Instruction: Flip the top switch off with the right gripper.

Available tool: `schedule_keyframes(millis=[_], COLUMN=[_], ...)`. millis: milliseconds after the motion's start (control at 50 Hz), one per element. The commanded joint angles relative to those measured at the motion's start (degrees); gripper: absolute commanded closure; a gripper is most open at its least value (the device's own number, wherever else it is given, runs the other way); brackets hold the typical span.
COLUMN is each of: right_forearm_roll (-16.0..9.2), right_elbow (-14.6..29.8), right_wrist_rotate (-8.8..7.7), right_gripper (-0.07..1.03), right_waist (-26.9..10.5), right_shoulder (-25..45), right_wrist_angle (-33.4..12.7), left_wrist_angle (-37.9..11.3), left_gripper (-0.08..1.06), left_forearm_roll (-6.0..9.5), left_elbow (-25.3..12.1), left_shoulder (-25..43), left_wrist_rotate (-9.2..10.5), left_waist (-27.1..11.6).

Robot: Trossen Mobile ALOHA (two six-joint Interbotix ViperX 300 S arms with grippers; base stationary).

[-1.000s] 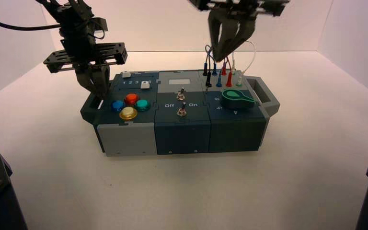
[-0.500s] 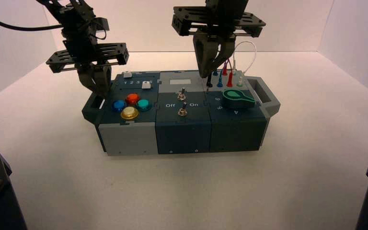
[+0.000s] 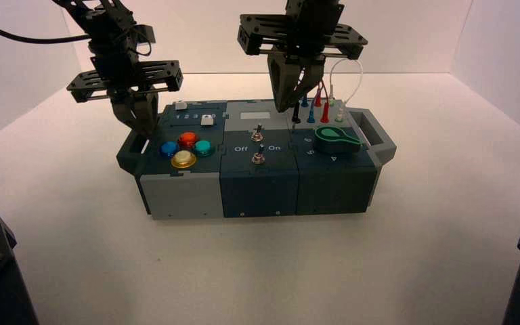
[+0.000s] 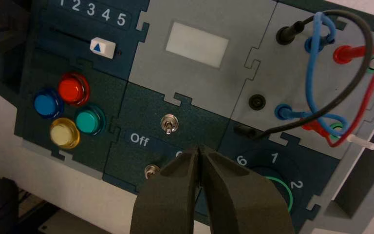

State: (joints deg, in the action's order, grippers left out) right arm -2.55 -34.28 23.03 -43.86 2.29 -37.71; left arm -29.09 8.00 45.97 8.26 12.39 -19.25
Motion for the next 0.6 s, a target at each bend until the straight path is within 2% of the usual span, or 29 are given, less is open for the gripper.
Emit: schedule_keyframes(millis=[20, 600], right_forearm_roll=[-0.5, -1.5], right_elbow=[1.9, 2.0], right_wrist_rotate=[0.62, 0.7], right_gripper=[0.98, 0.98], right_waist=[-0.3, -0.4], right_shoulder=[-0.3, 3.2], right_wrist_angle=[0.4, 1.1], left_wrist_angle=[2.2, 1.8], left_gripper=[1.01, 1.01], left_forearm_roll=[-0.26, -0.18], left_elbow=[-0.2, -0.2], left_shoulder=[3.5, 3.3], left_wrist_rotate=[-1.41, -1.93], left_waist=[-0.6, -0.7])
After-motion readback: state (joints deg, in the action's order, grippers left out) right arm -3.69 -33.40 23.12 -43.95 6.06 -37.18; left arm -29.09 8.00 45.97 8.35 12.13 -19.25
